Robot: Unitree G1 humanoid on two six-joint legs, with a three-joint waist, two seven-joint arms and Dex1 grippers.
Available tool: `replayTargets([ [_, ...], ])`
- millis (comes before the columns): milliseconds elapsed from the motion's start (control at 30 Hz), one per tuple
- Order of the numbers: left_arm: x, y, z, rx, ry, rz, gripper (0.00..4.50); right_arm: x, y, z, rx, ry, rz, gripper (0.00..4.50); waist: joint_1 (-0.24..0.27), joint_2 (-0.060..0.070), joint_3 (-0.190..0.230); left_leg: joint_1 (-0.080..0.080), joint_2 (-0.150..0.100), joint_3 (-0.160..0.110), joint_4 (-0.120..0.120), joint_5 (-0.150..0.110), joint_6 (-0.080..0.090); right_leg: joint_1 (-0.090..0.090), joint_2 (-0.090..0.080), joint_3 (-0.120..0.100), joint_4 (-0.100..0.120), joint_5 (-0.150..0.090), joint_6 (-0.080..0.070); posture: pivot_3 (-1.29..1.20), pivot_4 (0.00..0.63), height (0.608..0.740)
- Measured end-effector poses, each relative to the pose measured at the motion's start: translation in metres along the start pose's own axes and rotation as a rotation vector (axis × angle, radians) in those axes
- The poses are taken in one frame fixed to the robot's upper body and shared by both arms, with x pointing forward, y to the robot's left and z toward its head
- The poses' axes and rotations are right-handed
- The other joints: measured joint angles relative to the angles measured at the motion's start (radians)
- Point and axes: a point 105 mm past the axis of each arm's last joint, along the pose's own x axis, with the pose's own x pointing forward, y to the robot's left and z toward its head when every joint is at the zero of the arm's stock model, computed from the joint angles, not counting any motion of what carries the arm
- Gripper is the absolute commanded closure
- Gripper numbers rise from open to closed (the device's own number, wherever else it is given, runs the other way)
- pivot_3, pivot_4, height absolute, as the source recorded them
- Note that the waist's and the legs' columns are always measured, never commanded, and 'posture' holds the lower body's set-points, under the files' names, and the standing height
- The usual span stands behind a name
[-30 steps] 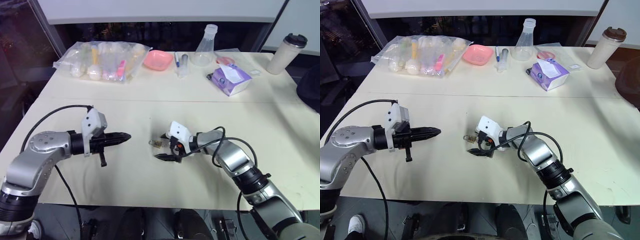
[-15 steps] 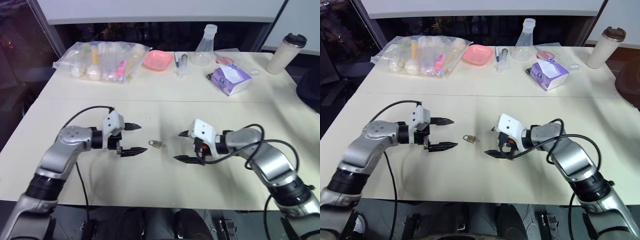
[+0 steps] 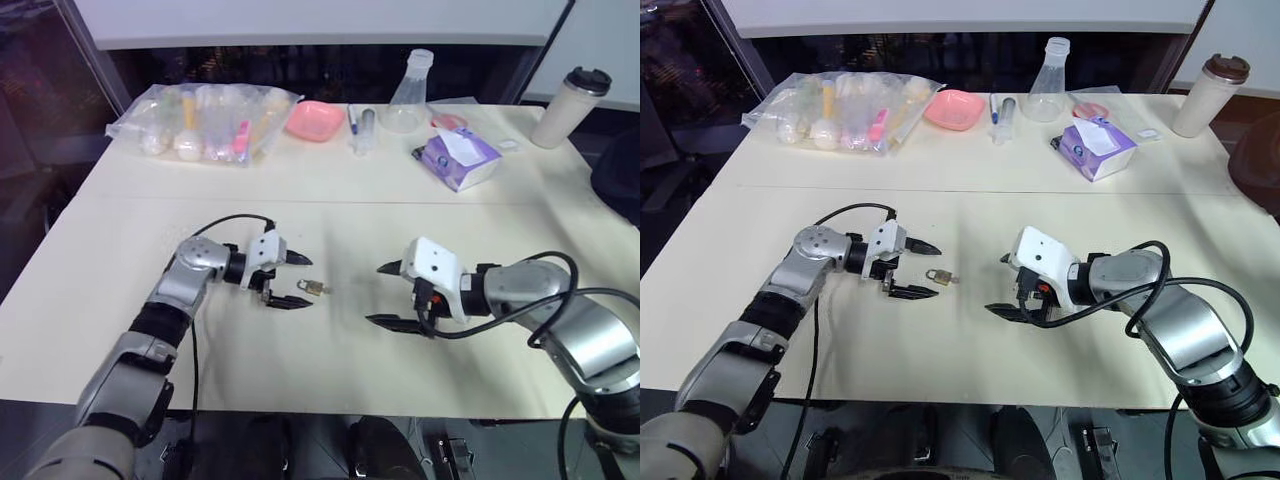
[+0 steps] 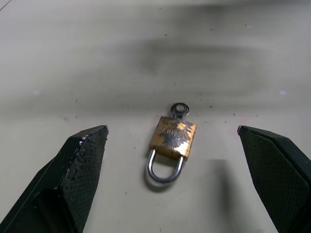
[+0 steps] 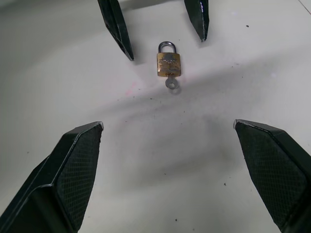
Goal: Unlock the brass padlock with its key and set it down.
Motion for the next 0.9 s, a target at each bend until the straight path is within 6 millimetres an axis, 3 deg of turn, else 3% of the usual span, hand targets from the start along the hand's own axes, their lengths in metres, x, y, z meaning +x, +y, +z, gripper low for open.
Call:
replayTargets([
  [200,0.011,-0.003,-0.009,0.018,0.023,-0.05,0.04,-0.005,-0.001,0.0,0.007,0.01,-0.032,0.0,0.0,0.0,0.0,0.0,0.0,0.0,0.001,0.0,0.0,0.0,0.0,0.0,0.002,0.0,0.0,0.0,0.15,0.74],
  [233,0.013,-0.004,-0.011,0.03,0.034,-0.061,0.28,-0.006,-0.001,0.0,0.004,0.011,-0.037,0.0,0.0,0.0,0.0,0.0,0.0,0.0,0.001,0.0,0.0,0.0,0.0,0.0,0.002,0.0,0.0,0.0,0.15,0.74],
  [300,0.014,-0.004,-0.01,0.064,0.046,-0.079,0.81,-0.007,-0.001,0.0,0.005,0.016,-0.041,0.0,-0.001,0.0,0.0,0.0,0.0,0.0,0.001,0.0,0.0,0.0,0.0,0.0,0.002,0.0,0.0,0.0,0.15,0.74],
  [367,0.015,-0.004,-0.01,0.096,0.058,-0.109,1.65,-0.007,-0.001,-0.001,0.009,0.017,-0.043,0.0,0.0,0.0,0.0,0.0,0.0,0.0,0.001,0.0,0.0,0.0,0.0,0.0,0.003,0.0,0.0,0.0,0.15,0.74],
  [500,0.015,-0.003,-0.011,0.11,0.068,-0.119,3.65,-0.007,-0.001,0.001,0.003,0.015,-0.046,0.0,-0.001,0.0,0.0,0.001,0.0,0.0,0.003,0.0,0.0,0.0,0.0,0.0,0.004,0.0,0.0,0.0,0.15,0.74],
  [800,0.002,0.006,-0.011,0.101,0.094,-0.087,3.77,0.002,0.004,0.014,-0.05,-0.031,0.004,0.0,-0.008,0.0,0.0,0.001,0.001,0.0,0.002,0.0,0.0,-0.002,0.002,0.001,0.006,0.0,0.0,0.0,0.15,0.74],
  [900,-0.015,0.017,0.008,0.058,0.042,-0.031,3.77,0.012,-0.006,0.028,-0.201,-0.052,-0.034,0.0,-0.007,-0.001,0.0,-0.004,0.001,0.0,0.003,0.0,-0.001,-0.008,0.002,0.001,0.008,0.0,0.0,0.0,0.15,0.74],
])
